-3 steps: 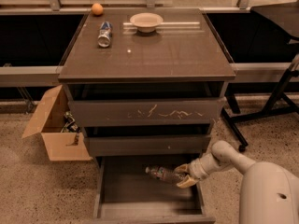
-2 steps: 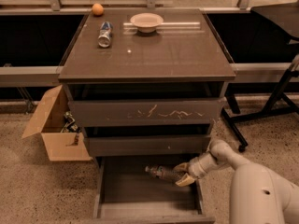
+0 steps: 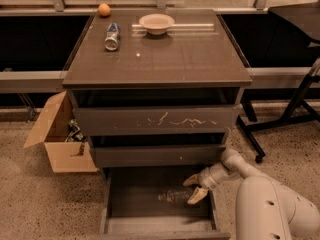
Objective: Place water bottle into bottom drawer
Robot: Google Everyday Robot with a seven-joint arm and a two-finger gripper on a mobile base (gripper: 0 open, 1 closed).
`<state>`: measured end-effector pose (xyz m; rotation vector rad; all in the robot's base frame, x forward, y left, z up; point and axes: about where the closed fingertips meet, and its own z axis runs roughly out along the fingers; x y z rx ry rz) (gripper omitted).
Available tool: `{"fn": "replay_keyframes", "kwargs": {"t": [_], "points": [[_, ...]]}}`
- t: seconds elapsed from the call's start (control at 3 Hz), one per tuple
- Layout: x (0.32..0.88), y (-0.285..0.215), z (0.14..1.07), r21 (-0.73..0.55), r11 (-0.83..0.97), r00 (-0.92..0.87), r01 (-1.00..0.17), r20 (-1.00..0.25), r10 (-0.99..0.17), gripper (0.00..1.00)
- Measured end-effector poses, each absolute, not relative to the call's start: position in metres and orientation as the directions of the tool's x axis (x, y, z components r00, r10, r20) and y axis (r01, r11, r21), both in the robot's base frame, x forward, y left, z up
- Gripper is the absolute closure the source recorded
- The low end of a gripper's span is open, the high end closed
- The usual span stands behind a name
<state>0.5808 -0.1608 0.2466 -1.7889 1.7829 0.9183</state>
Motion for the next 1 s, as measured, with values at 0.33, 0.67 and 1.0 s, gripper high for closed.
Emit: {"fn": "replay_keyframes", "kwargs": {"t": [0.33, 0.67, 1.0], "points": [[0.581, -0.166, 0.257, 0.100, -0.035, -0.048, -0.994, -0.718, -0.694, 0.00], [0.544, -0.176, 0.291, 0.097, 0.007, -0.076, -0.995, -0.733, -0.676, 0.00], [0.544, -0.176, 0.291, 0.097, 0.007, -0.076, -0.995, -0.733, -0.676, 0.00]]}}
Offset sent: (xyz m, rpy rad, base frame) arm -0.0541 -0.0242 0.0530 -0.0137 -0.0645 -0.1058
